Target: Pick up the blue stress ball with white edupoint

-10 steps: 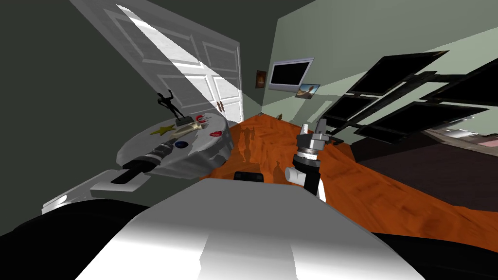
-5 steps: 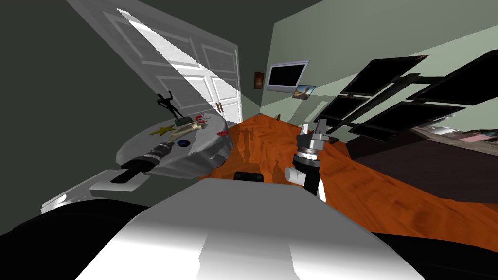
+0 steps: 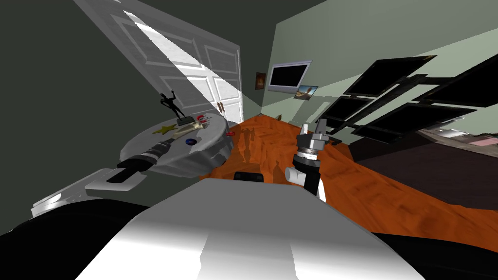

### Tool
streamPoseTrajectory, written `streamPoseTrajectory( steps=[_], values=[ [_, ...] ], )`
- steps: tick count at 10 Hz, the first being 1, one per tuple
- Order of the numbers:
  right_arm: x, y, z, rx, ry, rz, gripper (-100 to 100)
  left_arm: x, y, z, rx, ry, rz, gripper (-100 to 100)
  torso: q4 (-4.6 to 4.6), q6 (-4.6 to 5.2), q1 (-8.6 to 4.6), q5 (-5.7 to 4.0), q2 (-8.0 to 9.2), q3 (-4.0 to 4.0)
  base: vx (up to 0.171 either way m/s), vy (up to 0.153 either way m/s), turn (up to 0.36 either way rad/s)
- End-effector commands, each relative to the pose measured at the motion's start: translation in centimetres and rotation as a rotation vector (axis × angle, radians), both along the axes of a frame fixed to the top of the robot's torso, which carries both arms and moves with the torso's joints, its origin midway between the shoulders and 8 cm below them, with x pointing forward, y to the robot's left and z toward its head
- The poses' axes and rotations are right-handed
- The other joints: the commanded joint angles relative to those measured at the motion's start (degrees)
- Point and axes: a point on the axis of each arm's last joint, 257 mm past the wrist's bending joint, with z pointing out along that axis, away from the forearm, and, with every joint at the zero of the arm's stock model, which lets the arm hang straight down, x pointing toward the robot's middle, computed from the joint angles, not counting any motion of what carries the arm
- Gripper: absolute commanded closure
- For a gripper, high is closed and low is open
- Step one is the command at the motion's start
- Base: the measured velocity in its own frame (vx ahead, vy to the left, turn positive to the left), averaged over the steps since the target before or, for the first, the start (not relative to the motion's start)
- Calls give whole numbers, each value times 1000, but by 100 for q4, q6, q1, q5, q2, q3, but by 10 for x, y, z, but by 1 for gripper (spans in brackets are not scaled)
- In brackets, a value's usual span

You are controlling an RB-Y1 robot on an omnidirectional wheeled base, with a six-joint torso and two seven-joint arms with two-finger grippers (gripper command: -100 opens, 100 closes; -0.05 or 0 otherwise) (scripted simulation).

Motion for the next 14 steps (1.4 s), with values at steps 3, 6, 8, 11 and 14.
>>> streamPoseTrajectory(
  steps=[3, 6, 8, 11, 14],
  values=[
    [0, 0, 0, 0, 0, 0, 0, 0, 8, 21, 124, 31, -29, -100, 0, 1, -2, -1, 0, 0, 17, -19, 84],
    [0, 0, 0, 0, 0, 0, 0, -3, 16, 29, 194, 67, -36, -100, -1, 2, -1, 0, -2, -2, 25, -19, 71],
    [0, 0, 0, 0, 0, 0, 0, 0, 16, 24, 115, 36, -5, -100, -2, 8, -21, -3, -8, -5, 27, -83, -110],
    [0, 0, 0, 0, 0, 0, 0, 1, 7, 10, 33, 18, 6, -100, 0, 6, -15, -2, 3, 1, -3, -50, -110],
    [0, 0, 0, 0, 0, 0, 0, -8, 5, -15, -7, 42, 22, -100, 2, 2, -5, 1, 11, 6, -9, -25, -47]
  ],
)
